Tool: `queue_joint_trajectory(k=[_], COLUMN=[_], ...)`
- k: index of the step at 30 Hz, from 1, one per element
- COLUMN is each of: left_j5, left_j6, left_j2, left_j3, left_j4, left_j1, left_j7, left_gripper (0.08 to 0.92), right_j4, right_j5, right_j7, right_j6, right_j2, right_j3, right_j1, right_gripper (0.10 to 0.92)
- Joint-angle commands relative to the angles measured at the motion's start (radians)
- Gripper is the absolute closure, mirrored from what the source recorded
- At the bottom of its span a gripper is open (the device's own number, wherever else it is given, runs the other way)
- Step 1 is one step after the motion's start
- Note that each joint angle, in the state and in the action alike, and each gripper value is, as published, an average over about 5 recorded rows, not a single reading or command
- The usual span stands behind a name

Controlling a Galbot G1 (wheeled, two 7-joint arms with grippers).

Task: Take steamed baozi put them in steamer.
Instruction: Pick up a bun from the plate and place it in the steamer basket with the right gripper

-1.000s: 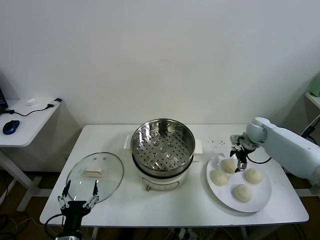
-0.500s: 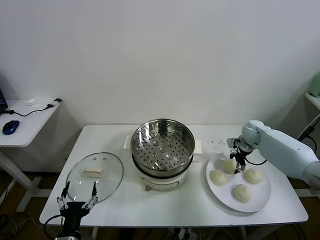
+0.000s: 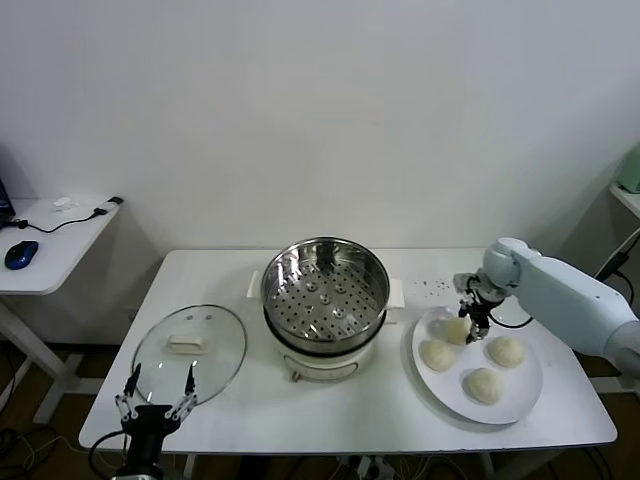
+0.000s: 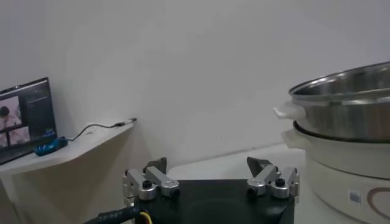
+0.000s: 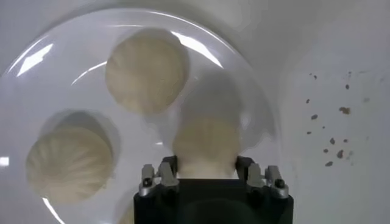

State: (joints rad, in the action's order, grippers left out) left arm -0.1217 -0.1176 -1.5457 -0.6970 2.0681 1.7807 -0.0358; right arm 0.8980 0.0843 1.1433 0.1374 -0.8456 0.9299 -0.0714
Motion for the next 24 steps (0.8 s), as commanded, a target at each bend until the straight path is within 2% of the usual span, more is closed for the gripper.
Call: queue_joint_trajectory(k=[1,6,10,16,24], left_j5=[0.0,-0.001,-0.001,0.002,0.003], left_j6=[-0.002,-0.003,-0.004,-0.008,-0.006], left_j2=[-0.001,0.001,0.002,0.002,-0.005], left_j3=[-0.001,0.0,-0.002,-0.006,-0.005], left_j4=[0.001,0.002,0.006,0.007,0.002], left_j1=[0.004,0.008,0.015,0.03,0.032], left_j7=[0.0,0.0,0.0,-0.001,-0.003], left_gripper=[0.177,0.177,0.177,0.177,0.177], right_j4=[0.024,0.11,0.157,0.183,0.21], right_j5=[-0.018,-0.067,-0.1,0.011,0.119], right_j7=[0.014,0.06,0.11,0.152,0.106], right_j6=[-0.028,-0.12,-0.272,-0.546,-0.721], right_j2=[0.011,0.026,-0.023,-0.159,-0.404], right_j3=[0.009,0.117,0.25,0.342,0.297], right_j1=[-0.044,-0.219,-0.435,-0.664,-0.696], right_gripper=[0.432,0.436,0.432,0.431,0.431])
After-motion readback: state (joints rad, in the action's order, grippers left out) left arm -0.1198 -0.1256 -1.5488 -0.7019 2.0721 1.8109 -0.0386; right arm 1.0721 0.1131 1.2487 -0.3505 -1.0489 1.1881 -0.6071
